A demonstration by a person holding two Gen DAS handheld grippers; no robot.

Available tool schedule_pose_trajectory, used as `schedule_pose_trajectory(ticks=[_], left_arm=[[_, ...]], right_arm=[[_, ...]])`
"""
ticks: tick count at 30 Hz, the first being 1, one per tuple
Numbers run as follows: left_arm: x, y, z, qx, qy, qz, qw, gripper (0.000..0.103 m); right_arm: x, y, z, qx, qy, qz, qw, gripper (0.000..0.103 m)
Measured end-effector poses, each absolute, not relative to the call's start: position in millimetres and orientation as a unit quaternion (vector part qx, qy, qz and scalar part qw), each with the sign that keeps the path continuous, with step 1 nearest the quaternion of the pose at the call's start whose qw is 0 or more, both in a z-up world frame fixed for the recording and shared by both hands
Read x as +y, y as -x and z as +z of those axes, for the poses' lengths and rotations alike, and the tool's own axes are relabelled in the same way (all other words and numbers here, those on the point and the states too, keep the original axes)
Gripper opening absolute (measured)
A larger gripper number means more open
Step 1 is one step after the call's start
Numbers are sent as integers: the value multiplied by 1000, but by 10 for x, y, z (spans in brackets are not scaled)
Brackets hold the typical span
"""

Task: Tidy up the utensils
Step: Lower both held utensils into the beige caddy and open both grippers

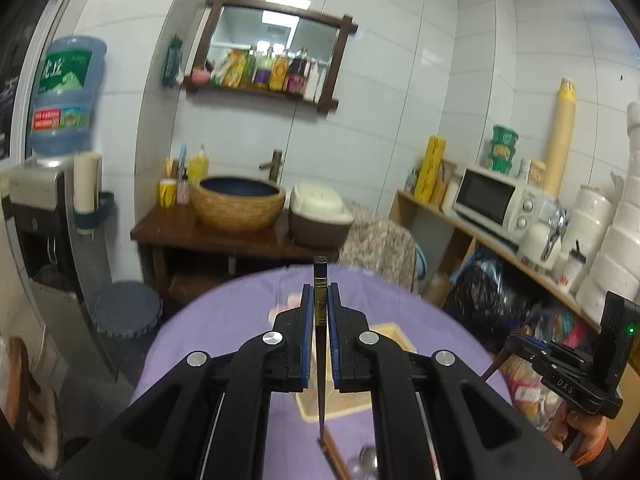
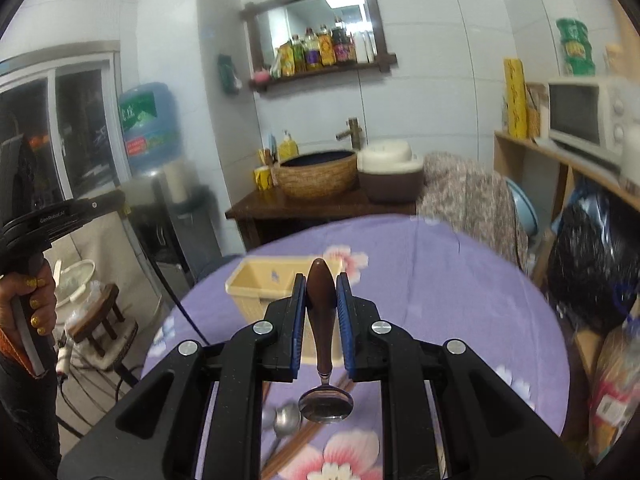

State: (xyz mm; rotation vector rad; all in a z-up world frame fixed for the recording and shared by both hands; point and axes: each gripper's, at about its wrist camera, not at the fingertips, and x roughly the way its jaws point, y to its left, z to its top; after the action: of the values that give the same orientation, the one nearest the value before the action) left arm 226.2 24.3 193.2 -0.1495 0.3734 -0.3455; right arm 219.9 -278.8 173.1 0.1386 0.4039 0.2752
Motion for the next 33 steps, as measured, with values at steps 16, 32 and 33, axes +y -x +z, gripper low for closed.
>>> schedule_pose_trajectory(ticks=[16,32,33], left_arm=[[-342,-2877,2031,171,43,-157,972,8],[-326,-3151,1032,255,26,-132,957,8],[-320,-3151,1040,257,27,-134,957,8]], right_arm=[[-2383,-3182,1877,169,-62,114,977,16],[-2289,-3394,930,245,-50,99,963,16],[-2284,-3404,901,247,-50,98,963,16]])
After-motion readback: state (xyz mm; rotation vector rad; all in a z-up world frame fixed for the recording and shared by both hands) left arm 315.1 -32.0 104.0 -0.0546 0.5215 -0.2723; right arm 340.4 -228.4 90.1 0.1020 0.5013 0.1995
